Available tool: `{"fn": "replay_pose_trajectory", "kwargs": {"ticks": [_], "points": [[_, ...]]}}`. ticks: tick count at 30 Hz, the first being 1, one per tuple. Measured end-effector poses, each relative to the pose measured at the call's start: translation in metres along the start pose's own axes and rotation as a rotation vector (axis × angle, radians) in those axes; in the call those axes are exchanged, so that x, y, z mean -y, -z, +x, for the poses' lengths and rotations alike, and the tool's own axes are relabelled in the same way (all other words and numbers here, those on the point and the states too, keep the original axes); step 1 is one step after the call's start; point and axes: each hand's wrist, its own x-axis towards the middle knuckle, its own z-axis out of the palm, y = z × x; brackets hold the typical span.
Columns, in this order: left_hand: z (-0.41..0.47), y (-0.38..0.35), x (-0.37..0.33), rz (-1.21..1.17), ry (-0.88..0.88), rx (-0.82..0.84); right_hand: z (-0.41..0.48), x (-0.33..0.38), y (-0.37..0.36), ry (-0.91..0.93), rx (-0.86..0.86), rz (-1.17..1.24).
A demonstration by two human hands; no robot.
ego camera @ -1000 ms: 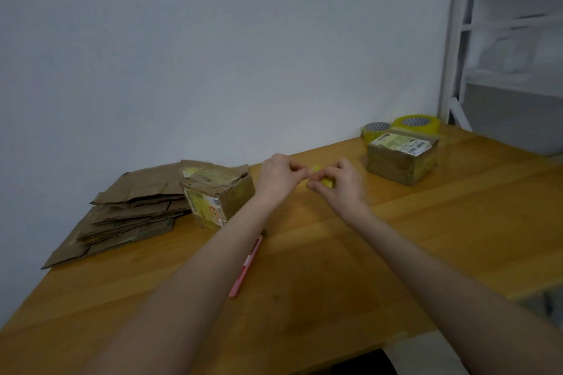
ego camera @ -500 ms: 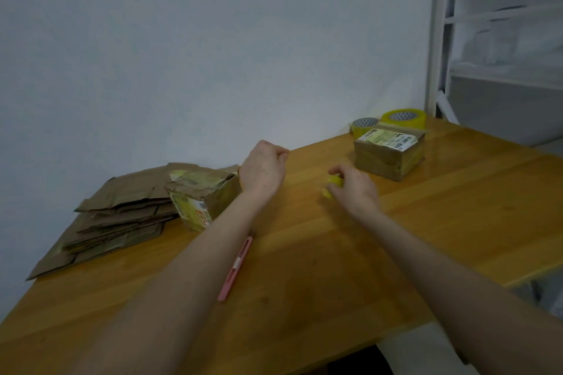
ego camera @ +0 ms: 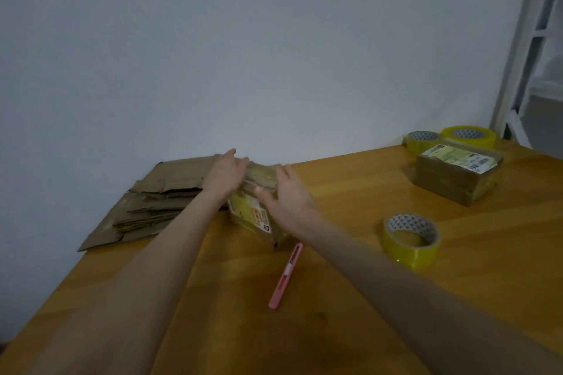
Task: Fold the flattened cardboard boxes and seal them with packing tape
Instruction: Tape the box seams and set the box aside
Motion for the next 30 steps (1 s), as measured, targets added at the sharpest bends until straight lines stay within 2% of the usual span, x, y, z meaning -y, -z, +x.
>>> {"fn": "replay_pose_trajectory", "kwargs": {"ticks": [2,4,7,10,13,20,25,30], "points": [[0.002,-0.003,0.004,0.041,0.007,0.080,0.006,0.014,-0.020,-0.087,0.071,-0.035],[0.001,-0.006,0.009,0.052,0.001,0.058,0.013,0.014,-0.029,-0.157,0.052,-0.033],[-0.009,-0.002,0.015,0.049,0.048,0.012,0.025,0.002,-0.037,-0.239,0.024,0.114],[-0.017,0.003,0.021,-0.079,0.158,0.043,0.040,-0.006,-0.037,-0.335,0.008,0.305],[-0.025,0.008,0.019,-0.210,0.255,0.064,0.048,-0.005,-0.022,-0.402,0.047,0.395],[-0.043,0.009,0.010,-0.272,0.273,0.096,0.053,-0.008,-0.008,-0.401,0.139,0.222],[-0.047,0.015,0.033,-0.489,0.281,0.134,0.050,-0.014,-0.004,-0.367,0.170,0.319],[-0.060,0.021,0.043,-0.641,0.226,0.220,0.044,-0.012,-0.004,-0.285,0.216,0.290]]}}
